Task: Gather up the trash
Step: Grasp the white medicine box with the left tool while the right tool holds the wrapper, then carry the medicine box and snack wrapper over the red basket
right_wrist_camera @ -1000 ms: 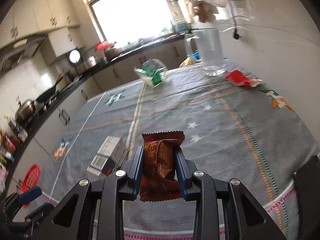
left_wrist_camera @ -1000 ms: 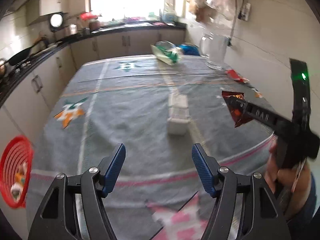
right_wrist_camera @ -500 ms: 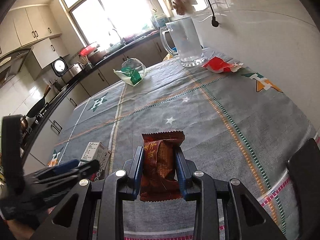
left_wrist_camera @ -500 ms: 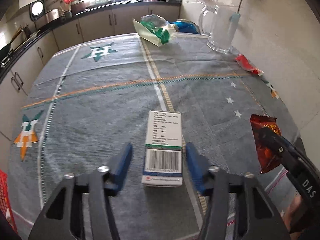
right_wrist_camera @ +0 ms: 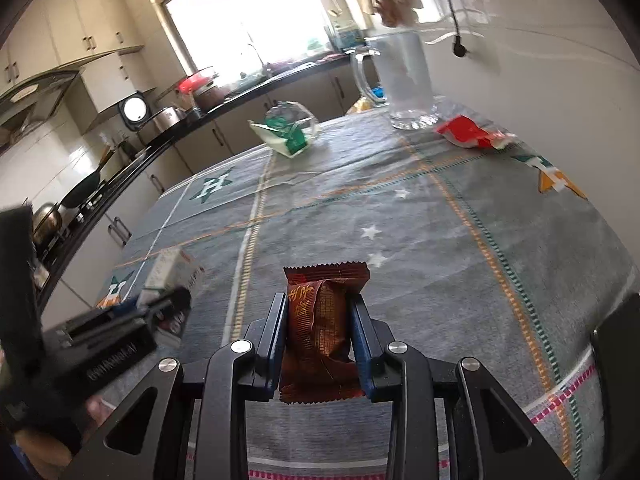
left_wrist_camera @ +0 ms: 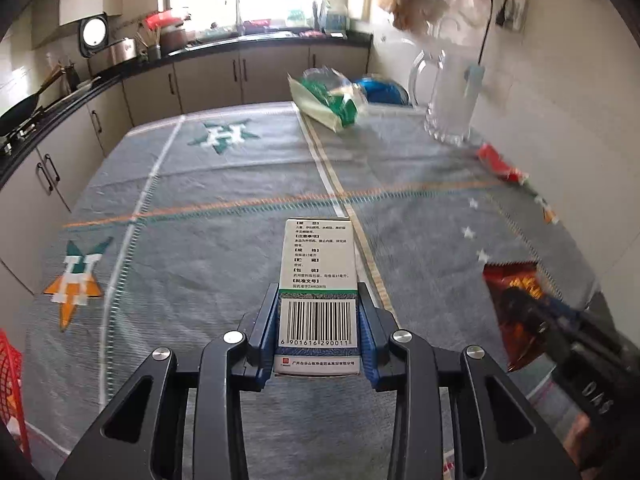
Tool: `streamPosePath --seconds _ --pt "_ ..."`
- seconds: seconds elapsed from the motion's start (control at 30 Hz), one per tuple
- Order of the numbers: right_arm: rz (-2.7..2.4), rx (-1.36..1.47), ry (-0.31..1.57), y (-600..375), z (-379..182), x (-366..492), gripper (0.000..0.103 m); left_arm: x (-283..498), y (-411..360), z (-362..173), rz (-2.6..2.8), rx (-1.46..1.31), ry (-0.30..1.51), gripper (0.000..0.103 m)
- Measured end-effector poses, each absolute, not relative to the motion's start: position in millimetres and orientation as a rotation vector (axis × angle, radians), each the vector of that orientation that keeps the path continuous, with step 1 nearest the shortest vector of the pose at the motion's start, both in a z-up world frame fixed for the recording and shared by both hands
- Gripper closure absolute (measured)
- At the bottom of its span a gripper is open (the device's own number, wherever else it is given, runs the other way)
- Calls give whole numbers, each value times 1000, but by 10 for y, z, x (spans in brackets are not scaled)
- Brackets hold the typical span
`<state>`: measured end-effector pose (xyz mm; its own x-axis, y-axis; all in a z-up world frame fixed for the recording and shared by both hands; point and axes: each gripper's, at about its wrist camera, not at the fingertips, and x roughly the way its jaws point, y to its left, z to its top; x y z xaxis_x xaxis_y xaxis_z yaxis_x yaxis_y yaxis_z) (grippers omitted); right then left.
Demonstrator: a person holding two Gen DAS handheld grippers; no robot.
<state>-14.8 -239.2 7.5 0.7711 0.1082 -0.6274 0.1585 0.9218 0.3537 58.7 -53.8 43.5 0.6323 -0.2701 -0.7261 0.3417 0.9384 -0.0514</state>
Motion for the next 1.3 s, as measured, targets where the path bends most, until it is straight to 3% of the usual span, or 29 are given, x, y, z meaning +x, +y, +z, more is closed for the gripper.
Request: streamPosePath --seconds 0.63,1.3 --pt "203 261 610 -1907 248 -281 70 -8 -34 790 -209 67 659 70" --pt "281 233 606 -1796 247 -282 70 -365 347 780 -136 39 657 70"
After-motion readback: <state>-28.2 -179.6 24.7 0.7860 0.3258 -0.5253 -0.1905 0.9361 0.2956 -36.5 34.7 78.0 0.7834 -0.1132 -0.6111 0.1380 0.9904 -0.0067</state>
